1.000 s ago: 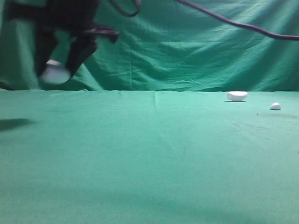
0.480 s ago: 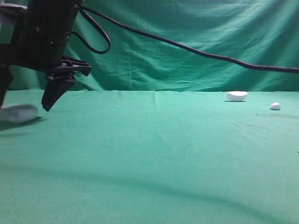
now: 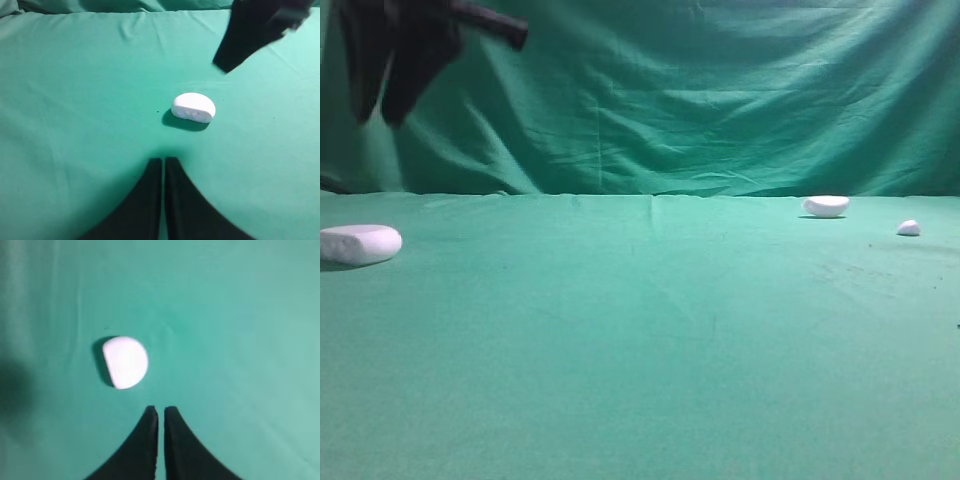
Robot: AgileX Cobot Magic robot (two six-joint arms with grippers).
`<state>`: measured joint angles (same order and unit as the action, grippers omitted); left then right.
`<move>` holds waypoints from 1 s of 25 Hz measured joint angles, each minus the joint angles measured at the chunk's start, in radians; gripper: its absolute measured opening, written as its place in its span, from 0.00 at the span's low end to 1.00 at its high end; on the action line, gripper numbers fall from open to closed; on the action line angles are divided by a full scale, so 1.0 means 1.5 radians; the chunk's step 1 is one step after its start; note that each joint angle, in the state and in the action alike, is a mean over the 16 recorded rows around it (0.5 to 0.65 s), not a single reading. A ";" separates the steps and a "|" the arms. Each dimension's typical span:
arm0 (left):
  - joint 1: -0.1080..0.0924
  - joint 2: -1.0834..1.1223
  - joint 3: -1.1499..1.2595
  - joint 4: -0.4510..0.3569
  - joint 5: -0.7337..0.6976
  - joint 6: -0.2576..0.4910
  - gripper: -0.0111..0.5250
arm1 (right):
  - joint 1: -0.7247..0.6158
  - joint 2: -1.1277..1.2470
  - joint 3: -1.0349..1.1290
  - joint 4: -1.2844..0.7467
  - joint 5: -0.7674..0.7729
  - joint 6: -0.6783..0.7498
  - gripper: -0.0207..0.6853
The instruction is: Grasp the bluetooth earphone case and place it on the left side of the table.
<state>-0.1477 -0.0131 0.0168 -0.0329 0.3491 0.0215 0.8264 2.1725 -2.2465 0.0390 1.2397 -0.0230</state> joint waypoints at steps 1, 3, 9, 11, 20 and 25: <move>0.000 0.000 0.000 0.000 0.000 0.000 0.02 | -0.006 -0.019 0.011 -0.003 0.003 0.002 0.03; 0.000 0.000 0.000 0.000 0.000 0.000 0.02 | -0.016 -0.061 0.041 -0.011 0.006 0.007 0.03; 0.000 0.000 0.000 0.000 0.000 0.000 0.02 | -0.033 -0.218 0.182 -0.036 0.008 0.026 0.03; 0.000 0.000 0.000 0.000 0.000 0.000 0.02 | -0.035 -0.278 0.243 -0.043 0.003 0.034 0.03; 0.000 0.000 0.000 0.000 0.000 0.000 0.02 | -0.036 -0.547 0.535 -0.061 -0.044 0.070 0.03; 0.000 0.000 0.000 0.000 0.000 0.000 0.02 | -0.036 -0.675 0.675 -0.064 -0.083 0.075 0.03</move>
<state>-0.1477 -0.0131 0.0168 -0.0329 0.3491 0.0215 0.7731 1.1596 -1.2335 -0.0569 1.1147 0.0894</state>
